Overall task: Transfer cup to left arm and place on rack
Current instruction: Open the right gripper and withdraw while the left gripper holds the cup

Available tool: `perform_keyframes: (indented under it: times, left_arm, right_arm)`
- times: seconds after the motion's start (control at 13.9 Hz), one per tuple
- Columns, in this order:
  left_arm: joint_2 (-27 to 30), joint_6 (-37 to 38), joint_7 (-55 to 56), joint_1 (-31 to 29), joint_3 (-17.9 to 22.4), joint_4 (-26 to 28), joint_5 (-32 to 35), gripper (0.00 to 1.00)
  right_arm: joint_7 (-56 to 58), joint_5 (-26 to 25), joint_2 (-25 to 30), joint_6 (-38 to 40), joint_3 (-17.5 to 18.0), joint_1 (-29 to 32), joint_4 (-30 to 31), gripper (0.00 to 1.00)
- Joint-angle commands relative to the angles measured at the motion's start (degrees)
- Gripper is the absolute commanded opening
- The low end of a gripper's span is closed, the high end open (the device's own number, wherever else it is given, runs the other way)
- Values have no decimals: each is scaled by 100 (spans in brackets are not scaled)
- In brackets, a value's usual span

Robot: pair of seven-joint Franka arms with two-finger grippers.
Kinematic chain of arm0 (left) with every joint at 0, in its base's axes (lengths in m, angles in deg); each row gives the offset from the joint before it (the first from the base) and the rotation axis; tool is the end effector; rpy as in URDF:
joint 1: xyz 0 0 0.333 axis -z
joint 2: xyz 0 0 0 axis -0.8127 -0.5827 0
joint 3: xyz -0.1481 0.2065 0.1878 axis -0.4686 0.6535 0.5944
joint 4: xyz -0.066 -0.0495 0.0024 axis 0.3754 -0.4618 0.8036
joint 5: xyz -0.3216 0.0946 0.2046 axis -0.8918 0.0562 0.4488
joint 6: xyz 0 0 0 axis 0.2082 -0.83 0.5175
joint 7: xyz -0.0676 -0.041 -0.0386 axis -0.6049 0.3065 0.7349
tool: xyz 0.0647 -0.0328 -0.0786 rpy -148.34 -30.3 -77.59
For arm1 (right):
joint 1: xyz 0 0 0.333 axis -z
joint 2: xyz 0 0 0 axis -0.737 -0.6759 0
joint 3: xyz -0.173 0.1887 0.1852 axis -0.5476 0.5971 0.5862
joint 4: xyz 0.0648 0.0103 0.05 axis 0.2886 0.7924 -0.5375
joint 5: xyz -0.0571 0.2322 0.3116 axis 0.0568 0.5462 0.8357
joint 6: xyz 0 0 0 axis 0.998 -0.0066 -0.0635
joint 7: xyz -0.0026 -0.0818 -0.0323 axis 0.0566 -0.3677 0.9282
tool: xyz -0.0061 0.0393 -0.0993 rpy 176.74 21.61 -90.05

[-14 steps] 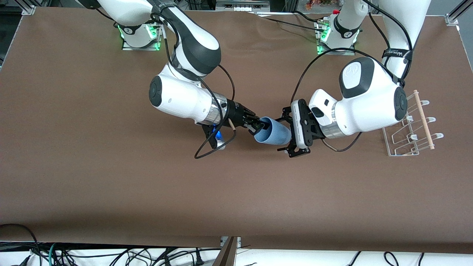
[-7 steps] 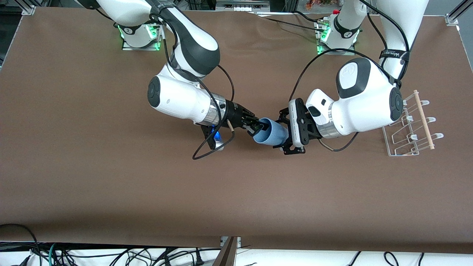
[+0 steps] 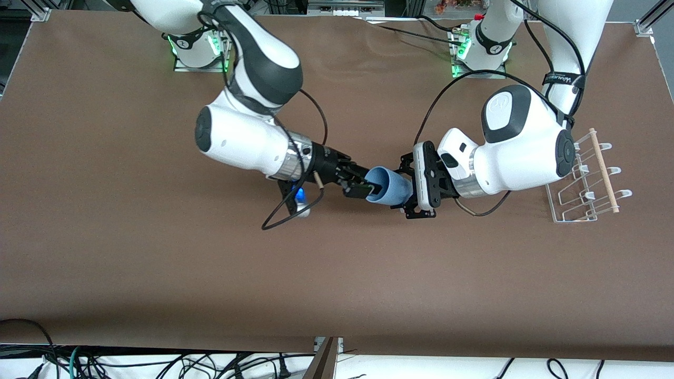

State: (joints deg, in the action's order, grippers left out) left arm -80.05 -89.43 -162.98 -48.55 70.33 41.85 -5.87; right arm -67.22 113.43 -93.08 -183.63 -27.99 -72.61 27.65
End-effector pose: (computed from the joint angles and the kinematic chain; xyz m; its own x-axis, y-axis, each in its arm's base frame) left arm 0.6442 -0.2749 0.4366 0.1809 -0.7708 0.6109 -0.9803 -0.0910 0.1754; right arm 0.6327 0.4547 0.4649 0.6216 -0.5024 -0.6010 -0.7831 -0.3807 -0.4918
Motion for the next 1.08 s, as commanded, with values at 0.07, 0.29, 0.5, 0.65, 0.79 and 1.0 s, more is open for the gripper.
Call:
perform_keyframes:
  times: [0.07,0.29,0.5,0.65,0.79,1.0]
  left_arm:
    - [174,728,-93,-290,65,46,79,8]
    - [279,1281,300,-448,65,2,920,8]
    - [411,1949,1196,-457,82,-25,2299,9]
    - [420,2319,1794,-457,65,-25,3493,9]
    - [420,2644,2243,-449,65,-25,4470,9]
    - [420,3137,2684,-466,100,-33,5797,9]
  right_arm:
    - [1034,-128,284,1166,49,692,7,100]
    - [1677,-1145,450,2397,31,1045,7,100]
    - [2608,-2174,609,3285,58,1519,16,100]
    - [3433,-2955,740,3796,40,1800,16,100]
    - [4224,-3843,977,3912,5,1872,155,100]
    - [5052,-4532,1417,4009,-83,2046,595,100]
